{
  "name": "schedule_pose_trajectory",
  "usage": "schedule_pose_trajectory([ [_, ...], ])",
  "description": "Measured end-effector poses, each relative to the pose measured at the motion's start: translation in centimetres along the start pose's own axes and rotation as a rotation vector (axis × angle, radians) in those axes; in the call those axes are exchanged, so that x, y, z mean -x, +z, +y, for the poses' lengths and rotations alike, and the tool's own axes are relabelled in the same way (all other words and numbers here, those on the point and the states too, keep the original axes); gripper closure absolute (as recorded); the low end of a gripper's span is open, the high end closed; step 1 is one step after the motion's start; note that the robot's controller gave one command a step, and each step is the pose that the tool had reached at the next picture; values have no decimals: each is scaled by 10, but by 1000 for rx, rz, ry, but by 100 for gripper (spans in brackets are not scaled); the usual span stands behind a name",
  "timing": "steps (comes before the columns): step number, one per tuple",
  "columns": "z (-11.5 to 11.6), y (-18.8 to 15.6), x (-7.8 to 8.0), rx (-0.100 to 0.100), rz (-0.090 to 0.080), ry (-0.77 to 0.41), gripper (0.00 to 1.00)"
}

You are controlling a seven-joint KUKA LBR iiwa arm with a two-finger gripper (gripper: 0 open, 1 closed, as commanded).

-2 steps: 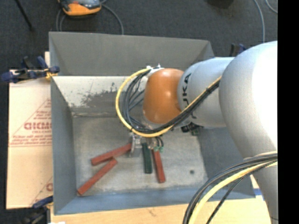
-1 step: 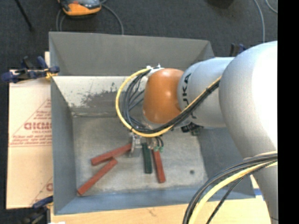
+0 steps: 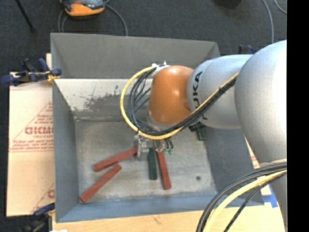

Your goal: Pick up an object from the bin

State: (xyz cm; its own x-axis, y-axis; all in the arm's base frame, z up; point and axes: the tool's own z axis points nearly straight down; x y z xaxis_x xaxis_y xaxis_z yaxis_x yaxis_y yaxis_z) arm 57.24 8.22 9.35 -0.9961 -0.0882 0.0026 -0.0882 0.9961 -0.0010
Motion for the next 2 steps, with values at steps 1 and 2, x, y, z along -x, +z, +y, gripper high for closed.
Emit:
schedule_pose_trajectory([
  [1, 1, -20, 5, 1, 4, -56, 100],
  [2, -12, -34, 24, -1, -17, -131, 100],
])
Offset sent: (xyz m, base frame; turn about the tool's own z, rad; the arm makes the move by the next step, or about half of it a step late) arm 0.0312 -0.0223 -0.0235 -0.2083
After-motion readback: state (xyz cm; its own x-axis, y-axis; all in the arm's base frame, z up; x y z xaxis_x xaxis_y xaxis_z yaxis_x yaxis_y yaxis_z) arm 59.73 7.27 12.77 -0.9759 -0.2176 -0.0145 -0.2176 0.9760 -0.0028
